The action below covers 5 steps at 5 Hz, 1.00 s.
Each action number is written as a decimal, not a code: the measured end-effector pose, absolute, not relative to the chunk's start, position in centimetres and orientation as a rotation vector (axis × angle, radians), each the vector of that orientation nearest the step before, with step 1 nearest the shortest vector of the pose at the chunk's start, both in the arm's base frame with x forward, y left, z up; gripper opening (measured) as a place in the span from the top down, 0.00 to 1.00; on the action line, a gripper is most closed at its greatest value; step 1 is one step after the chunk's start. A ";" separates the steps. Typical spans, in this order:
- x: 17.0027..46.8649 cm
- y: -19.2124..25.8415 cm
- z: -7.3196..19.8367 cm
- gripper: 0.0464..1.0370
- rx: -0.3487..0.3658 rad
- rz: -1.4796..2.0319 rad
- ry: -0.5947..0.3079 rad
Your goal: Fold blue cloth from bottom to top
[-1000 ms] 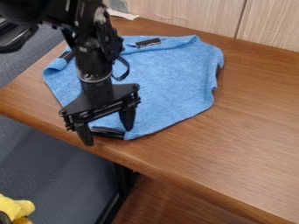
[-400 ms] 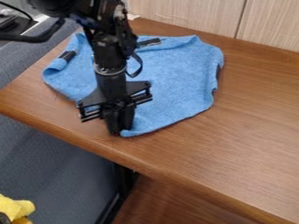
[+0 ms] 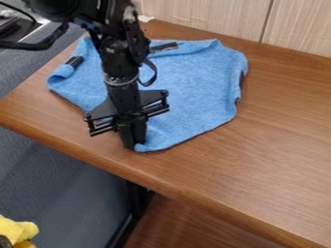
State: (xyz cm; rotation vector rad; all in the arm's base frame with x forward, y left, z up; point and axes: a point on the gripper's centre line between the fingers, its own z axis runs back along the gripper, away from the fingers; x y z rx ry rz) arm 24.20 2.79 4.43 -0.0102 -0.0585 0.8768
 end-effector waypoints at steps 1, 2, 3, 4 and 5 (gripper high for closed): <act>23.9 2.4 5.4 0.96 -0.035 0.853 -0.070; 24.2 2.1 7.1 0.96 -0.077 0.861 -0.107; 26.0 1.5 8.8 0.96 -0.132 0.893 -0.140; 28.8 0.4 10.2 0.96 -0.194 0.915 -0.174; 31.8 -0.4 10.6 0.96 -0.217 0.938 -0.189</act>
